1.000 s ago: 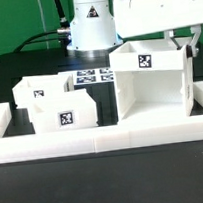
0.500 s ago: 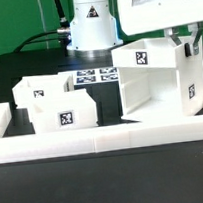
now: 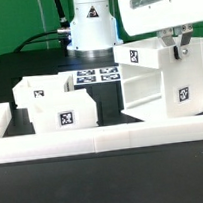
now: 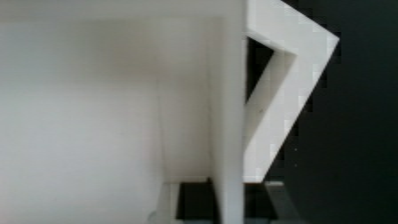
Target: Assemble drawer
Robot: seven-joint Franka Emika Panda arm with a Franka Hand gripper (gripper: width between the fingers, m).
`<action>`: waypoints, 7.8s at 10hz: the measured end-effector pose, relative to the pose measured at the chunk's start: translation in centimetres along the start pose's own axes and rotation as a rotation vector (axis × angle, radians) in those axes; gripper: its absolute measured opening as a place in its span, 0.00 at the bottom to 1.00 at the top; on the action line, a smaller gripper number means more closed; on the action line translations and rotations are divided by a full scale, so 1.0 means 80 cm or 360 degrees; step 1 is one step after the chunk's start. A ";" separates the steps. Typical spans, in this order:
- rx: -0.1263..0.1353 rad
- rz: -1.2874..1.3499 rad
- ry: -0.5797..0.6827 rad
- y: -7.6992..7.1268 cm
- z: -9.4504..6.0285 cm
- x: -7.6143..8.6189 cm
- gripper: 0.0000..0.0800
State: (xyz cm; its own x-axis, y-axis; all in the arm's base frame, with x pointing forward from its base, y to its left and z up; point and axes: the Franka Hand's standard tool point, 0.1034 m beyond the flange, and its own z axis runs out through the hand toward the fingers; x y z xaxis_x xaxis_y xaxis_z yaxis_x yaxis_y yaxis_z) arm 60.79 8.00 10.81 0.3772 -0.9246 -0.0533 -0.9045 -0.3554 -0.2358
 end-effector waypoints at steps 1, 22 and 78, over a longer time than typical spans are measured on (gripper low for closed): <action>0.0006 0.0089 -0.0003 0.000 -0.001 0.004 0.05; -0.0038 0.0221 -0.0134 -0.044 0.004 0.008 0.79; -0.0330 -0.2517 -0.0117 0.185 0.078 0.141 0.49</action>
Offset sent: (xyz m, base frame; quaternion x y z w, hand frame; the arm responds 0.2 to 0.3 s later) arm 0.0000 0.0000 0.0000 0.0000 0.0000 0.1296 0.9916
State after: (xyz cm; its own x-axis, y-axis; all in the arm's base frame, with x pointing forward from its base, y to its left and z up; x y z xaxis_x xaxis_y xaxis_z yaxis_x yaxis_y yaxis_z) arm 52.93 -6.83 0.67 0.9222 0.3820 0.0595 0.3807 -0.9241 0.0330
